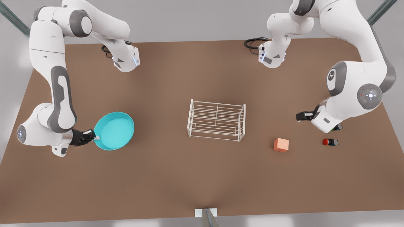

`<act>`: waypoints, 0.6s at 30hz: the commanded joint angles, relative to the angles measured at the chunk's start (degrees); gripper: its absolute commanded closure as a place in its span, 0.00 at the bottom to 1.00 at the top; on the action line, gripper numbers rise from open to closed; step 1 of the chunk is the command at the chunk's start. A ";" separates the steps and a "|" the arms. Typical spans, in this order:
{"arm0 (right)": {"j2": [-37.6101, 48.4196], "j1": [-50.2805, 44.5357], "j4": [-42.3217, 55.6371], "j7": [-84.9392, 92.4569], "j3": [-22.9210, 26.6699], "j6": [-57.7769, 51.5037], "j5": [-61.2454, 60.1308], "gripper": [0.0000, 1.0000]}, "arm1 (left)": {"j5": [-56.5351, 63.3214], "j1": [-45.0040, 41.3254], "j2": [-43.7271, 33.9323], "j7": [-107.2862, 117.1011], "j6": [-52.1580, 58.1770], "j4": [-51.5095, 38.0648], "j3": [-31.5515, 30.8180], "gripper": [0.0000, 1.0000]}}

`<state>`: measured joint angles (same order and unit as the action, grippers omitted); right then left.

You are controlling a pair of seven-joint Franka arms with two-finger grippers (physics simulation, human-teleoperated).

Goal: Place the plate on the shelf with right arm and place the red button switch in the plate with left arm

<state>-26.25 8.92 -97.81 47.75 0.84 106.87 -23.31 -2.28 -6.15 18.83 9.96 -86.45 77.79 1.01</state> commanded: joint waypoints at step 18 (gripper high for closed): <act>3.75 -30.19 0.69 -37.91 -0.13 1.85 -16.67 0.78 | -5.64 6.33 4.11 88.55 -0.20 -1.06 0.05 0.00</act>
<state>-22.57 -20.22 -96.94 33.03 0.74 105.08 -38.76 -11.16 0.08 23.02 59.05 -88.89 76.81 1.12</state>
